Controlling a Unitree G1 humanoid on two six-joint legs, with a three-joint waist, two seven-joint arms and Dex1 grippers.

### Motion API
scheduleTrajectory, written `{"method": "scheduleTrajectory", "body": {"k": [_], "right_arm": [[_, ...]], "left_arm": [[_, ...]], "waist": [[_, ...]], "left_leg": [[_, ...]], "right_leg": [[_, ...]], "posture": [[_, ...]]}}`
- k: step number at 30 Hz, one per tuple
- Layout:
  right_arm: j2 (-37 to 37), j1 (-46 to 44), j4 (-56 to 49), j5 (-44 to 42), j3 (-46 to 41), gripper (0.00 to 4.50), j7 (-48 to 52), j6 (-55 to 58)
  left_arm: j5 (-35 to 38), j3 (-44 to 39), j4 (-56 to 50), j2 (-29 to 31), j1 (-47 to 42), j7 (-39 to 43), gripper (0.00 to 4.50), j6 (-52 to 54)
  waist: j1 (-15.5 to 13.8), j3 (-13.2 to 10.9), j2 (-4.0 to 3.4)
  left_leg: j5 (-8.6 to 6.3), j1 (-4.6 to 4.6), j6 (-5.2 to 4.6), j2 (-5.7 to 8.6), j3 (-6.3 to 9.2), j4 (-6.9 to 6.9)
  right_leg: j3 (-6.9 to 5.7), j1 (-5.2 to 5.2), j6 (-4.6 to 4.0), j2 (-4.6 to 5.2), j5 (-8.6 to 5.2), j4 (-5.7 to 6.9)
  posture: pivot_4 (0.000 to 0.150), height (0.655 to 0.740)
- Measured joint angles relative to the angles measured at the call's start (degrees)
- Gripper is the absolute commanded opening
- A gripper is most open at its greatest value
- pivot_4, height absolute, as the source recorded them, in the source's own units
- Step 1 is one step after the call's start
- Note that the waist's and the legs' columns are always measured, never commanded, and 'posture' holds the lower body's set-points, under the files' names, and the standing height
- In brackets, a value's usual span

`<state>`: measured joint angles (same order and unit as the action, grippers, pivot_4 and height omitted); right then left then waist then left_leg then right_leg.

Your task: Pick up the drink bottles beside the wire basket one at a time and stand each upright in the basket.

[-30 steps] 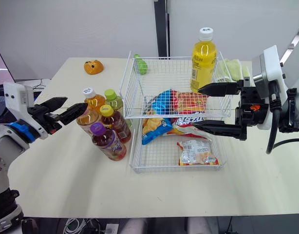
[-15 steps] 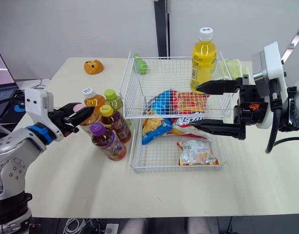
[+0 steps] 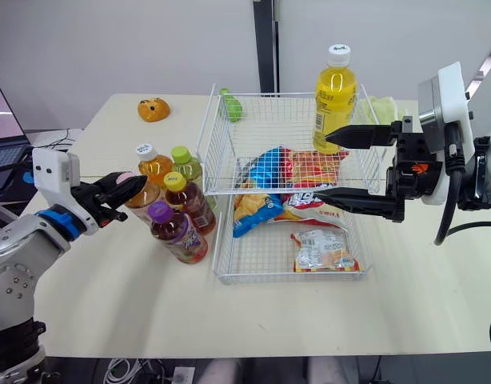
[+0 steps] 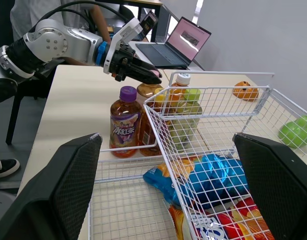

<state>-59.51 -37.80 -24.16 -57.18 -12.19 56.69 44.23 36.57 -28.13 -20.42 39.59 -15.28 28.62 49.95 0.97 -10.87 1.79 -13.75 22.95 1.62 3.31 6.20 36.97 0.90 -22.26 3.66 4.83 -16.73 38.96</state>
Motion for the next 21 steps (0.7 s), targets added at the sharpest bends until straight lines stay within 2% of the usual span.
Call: {"method": "scheduleTrajectory", "body": {"k": [6, 10, 16, 21], "right_arm": [[-0.3, -0.1, 1.9, 0.1, -0.5, 4.50, 0.0, 0.2], [-0.7, 0.0, 2.1, 1.1, -1.5, 4.50, 0.0, 0.1], [-2.4, 2.2, 2.0, 2.6, -3.9, 4.50, -0.6, 0.4], [-4.2, 5.9, 2.0, 3.2, -7.7, 4.50, -0.5, 1.1]], "left_arm": [[5.2, -5.9, 1.4, 10.0, 0.5, 7.2, 1.35, 2.3], [8.3, -8.8, 7.7, 18.4, -3.6, 14.1, 1.35, 2.9], [13.7, -6.7, 18.4, 26.8, -17.7, 21.0, 1.35, 5.9], [14.1, 4.3, 27.7, 28.3, -37.0, 25.6, 1.35, 6.1]], "waist": [[0.2, 0.0, -0.01], [0.4, 0.0, -0.01], [0.3, 0.0, 0.01], [0.5, -0.1, 0.05]], "left_leg": [[0.00, 0.01, 0.00, -0.01, 0.01, -0.03], [0.00, 0.02, -0.01, 0.01, 0.02, -0.03], [0.00, 0.05, -0.01, 0.01, 0.04, -0.04], [0.00, 0.05, -0.01, 0.02, 0.02, -0.01]], "right_leg": [[-0.01, -0.03, -0.01, 0.00, -0.01, -0.01], [-0.04, -0.02, -0.01, -0.01, -0.01, -0.03], [-0.08, -0.04, 0.00, -0.02, -0.01, -0.04], [-0.10, -0.01, 0.01, -0.06, -0.01, 0.00]], "posture": [[0.150, 0.7400], [0.150, 0.7400], [0.150, 0.7400], [0.150, 0.7400]]}}
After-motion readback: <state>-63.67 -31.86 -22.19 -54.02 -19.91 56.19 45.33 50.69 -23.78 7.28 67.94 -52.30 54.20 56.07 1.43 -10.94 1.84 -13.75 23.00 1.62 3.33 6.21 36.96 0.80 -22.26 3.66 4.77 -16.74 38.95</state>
